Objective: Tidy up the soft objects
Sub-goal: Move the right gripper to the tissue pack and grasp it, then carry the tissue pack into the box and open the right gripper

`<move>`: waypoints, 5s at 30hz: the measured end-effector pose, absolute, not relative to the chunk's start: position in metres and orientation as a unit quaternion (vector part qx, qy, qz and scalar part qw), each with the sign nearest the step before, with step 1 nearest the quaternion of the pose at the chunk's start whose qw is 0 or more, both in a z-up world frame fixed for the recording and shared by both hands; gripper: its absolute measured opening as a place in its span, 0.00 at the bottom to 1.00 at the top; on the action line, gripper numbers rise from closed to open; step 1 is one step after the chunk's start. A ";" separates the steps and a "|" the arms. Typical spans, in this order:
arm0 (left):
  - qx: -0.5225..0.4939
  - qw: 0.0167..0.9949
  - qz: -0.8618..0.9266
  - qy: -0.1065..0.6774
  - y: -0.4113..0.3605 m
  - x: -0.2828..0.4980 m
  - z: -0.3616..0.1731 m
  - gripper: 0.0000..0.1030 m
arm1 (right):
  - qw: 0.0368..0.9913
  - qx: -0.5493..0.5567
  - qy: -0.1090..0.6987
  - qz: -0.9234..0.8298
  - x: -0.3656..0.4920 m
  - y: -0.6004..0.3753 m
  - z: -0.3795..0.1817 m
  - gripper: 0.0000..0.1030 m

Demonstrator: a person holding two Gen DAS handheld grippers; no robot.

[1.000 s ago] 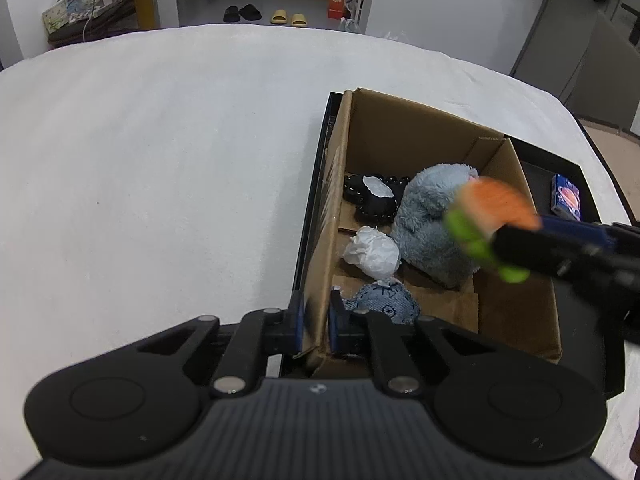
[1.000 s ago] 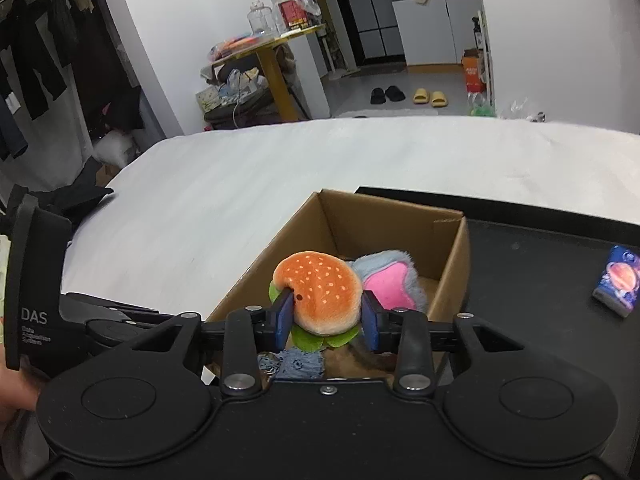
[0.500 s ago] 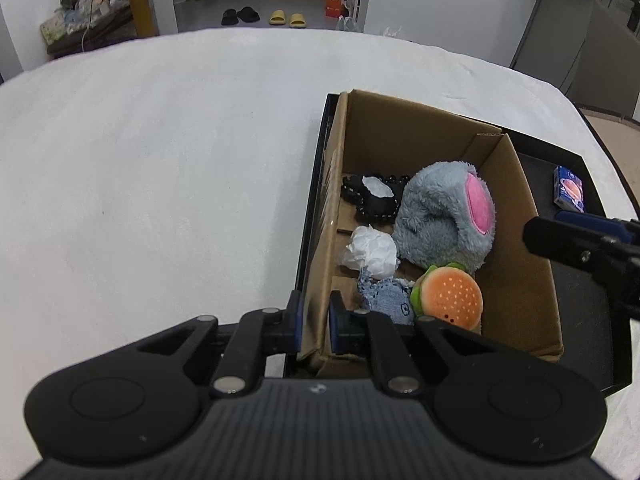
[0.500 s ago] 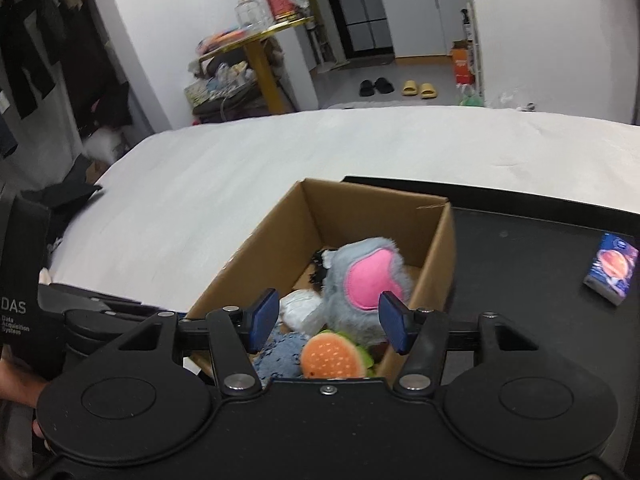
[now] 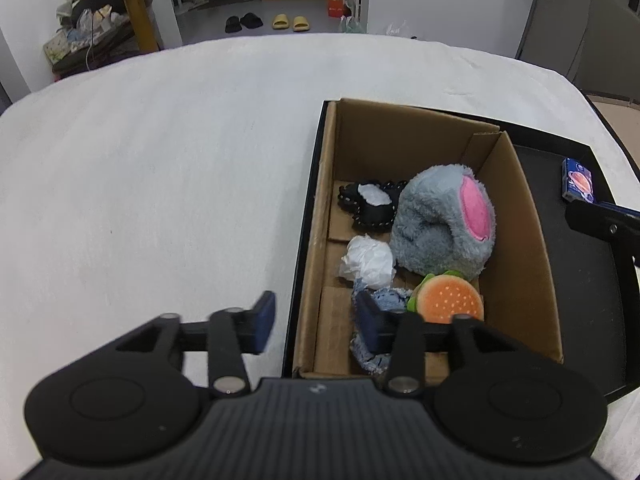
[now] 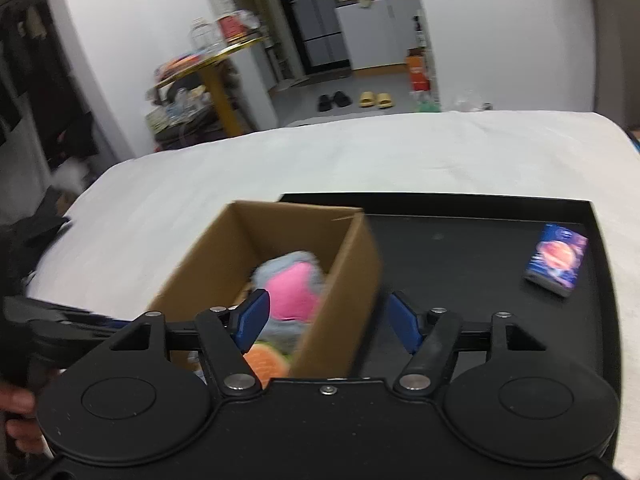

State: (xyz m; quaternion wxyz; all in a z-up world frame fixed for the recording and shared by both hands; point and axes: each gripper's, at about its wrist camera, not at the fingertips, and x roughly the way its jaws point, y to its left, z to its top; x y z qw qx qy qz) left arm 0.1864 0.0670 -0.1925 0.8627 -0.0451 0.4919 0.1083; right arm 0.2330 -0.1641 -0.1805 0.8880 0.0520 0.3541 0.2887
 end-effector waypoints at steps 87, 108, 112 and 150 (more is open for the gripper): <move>0.003 0.860 0.184 0.475 0.030 0.192 -0.197 0.76 | 0.942 0.050 0.324 0.073 0.291 -0.217 -0.250 0.52; -0.028 0.878 0.141 0.457 0.059 0.180 -0.184 0.75 | 0.939 0.045 0.262 0.218 0.256 -0.156 -0.171 0.52; -0.038 0.881 0.133 0.453 0.065 0.180 -0.182 0.74 | 0.937 0.039 0.258 0.230 0.256 -0.144 -0.166 0.52; -0.141 0.857 0.095 0.487 0.098 0.181 -0.202 0.12 | 0.890 0.005 0.331 0.312 0.226 -0.102 -0.173 0.61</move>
